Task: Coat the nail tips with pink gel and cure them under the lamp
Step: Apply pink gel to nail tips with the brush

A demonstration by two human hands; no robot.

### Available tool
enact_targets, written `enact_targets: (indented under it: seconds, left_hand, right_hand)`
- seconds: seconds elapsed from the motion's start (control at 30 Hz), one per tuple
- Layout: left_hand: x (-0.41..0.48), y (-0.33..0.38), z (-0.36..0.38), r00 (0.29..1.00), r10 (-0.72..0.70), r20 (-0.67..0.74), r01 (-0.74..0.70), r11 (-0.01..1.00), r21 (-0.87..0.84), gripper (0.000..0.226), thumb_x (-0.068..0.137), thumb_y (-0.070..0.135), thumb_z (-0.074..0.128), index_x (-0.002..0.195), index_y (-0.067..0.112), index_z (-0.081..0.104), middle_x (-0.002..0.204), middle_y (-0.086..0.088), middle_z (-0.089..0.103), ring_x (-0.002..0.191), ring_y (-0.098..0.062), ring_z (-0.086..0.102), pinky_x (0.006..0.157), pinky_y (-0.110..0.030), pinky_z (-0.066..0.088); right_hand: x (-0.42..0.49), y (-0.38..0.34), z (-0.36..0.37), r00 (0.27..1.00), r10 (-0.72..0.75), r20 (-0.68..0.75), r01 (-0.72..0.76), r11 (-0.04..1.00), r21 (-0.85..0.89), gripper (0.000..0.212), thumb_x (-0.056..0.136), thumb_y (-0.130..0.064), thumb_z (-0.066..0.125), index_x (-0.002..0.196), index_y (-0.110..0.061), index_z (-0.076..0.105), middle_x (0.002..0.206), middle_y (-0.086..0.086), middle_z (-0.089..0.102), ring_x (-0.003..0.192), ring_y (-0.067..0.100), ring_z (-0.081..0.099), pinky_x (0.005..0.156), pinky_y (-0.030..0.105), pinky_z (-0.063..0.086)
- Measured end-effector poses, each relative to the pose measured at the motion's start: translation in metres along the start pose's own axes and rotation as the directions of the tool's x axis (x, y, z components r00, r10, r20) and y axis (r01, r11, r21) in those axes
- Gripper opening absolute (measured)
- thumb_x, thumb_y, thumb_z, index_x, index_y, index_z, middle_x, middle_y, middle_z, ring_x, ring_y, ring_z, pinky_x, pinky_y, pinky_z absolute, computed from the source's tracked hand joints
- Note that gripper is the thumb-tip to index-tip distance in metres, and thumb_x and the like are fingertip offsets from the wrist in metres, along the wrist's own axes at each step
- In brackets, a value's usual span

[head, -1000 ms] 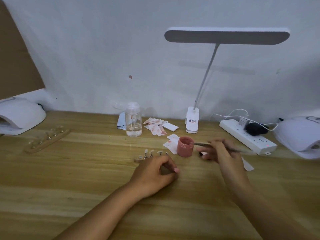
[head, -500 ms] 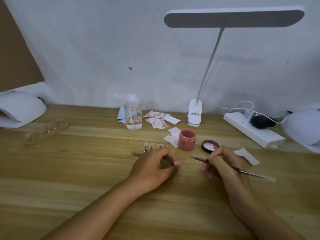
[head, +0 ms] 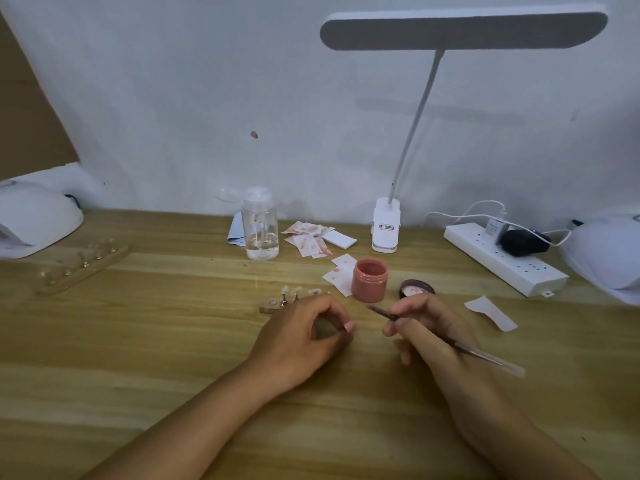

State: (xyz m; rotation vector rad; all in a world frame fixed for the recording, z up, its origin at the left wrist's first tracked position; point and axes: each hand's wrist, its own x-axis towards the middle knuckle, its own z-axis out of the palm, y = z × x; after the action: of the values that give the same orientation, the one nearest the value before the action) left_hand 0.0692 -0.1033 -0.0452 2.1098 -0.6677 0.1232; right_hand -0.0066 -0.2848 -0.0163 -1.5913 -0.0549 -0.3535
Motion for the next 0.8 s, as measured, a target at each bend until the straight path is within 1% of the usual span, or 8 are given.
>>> enact_targets:
  seconds: [0.13,0.2,0.27,0.4,0.5,0.57,0.7,0.8]
  left_hand:
    - [0.0000,0.0002,-0.0001,1.000,-0.004,0.014,0.003,1.000,0.017,0.009,0.084,0.038,0.073,0.080,0.039,0.065,0.088,0.028,0.067,0.052,0.004,0.047,0.055,-0.023,0.031]
    - [-0.0002,0.0000,0.0004,1.000,0.001,0.018,-0.001,1.000,0.026,0.009,0.085,0.038,0.073,0.080,0.037,0.066,0.086,0.028,0.066,0.052,0.007,0.048,0.053,-0.020,0.030]
    - [-0.0004,-0.0006,0.0009,1.000,0.012,0.019,-0.013,0.999,0.030,0.009,0.084,0.038,0.074,0.080,0.035,0.067,0.084,0.028,0.066,0.054,0.011,0.049,0.051,-0.012,0.027]
    - [-0.0009,-0.0009,0.0013,0.999,0.036,0.021,-0.037,0.998,0.046,0.010,0.084,0.039,0.075,0.080,0.036,0.066,0.086,0.027,0.067,0.057,0.016,0.049,0.050,-0.009,0.030]
    - [-0.0002,0.0003,0.0010,0.999,0.036,0.020,-0.037,0.998,0.053,0.011,0.084,0.040,0.074,0.079,0.039,0.064,0.086,0.028,0.066,0.059,0.017,0.050,0.052,-0.010,0.027]
    - [-0.0003,0.0010,0.0008,0.999,0.032,0.025,-0.033,0.998,0.054,0.012,0.083,0.041,0.074,0.078,0.041,0.064,0.086,0.027,0.066,0.058,0.015,0.050,0.053,-0.015,0.028]
    - [-0.0014,0.0013,0.0000,0.999,0.026,0.025,-0.027,0.999,0.045,0.009,0.082,0.041,0.074,0.079,0.039,0.065,0.087,0.027,0.066,0.056,0.008,0.050,0.054,-0.021,0.031]
    - [-0.0011,0.0019,0.0002,1.000,0.019,0.025,-0.020,0.998,0.052,0.009,0.081,0.041,0.074,0.082,0.036,0.067,0.088,0.028,0.066,0.056,0.005,0.050,0.055,-0.022,0.032]
  right_hand:
    - [-0.0011,0.0005,-0.0006,0.999,0.040,-0.029,-0.042,0.998,-0.053,0.008,0.086,0.007,0.053,0.086,-0.001,0.052,0.065,0.007,0.067,0.048,0.011,0.044,0.046,0.018,0.039]
    - [-0.0023,-0.0002,-0.0002,0.998,0.065,-0.023,-0.067,0.995,-0.071,0.007,0.086,0.005,0.053,0.082,-0.001,0.051,0.064,0.008,0.066,0.049,0.014,0.043,0.046,0.020,0.037]
    - [-0.0033,-0.0008,0.0005,0.997,0.082,-0.013,-0.083,0.992,-0.092,0.007,0.086,0.002,0.054,0.081,-0.002,0.051,0.064,0.008,0.066,0.052,0.017,0.041,0.047,0.024,0.035]
    - [-0.0046,-0.0042,0.0012,0.995,0.099,-0.009,-0.099,0.988,-0.122,0.006,0.087,0.001,0.055,0.082,-0.001,0.052,0.067,0.010,0.069,0.052,0.016,0.044,0.048,0.024,0.037]
    - [-0.0048,-0.0059,0.0025,0.993,0.116,-0.001,-0.115,0.982,-0.147,0.005,0.087,0.002,0.055,0.083,-0.001,0.053,0.067,0.010,0.069,0.053,0.016,0.045,0.050,0.026,0.038]
    - [-0.0049,-0.0067,0.0030,0.992,0.124,0.000,-0.122,0.981,-0.153,0.004,0.087,0.002,0.055,0.085,0.000,0.053,0.067,0.010,0.070,0.054,0.018,0.045,0.050,0.027,0.037]
    - [-0.0053,-0.0079,0.0038,0.992,0.123,0.019,-0.118,0.978,-0.174,0.003,0.088,0.003,0.054,0.086,0.001,0.053,0.068,0.011,0.070,0.051,0.013,0.045,0.047,0.021,0.038]
    - [-0.0047,-0.0080,0.0035,0.992,0.123,0.021,-0.117,0.977,-0.178,0.002,0.088,0.004,0.054,0.087,0.002,0.053,0.067,0.011,0.070,0.050,0.013,0.045,0.046,0.020,0.038]
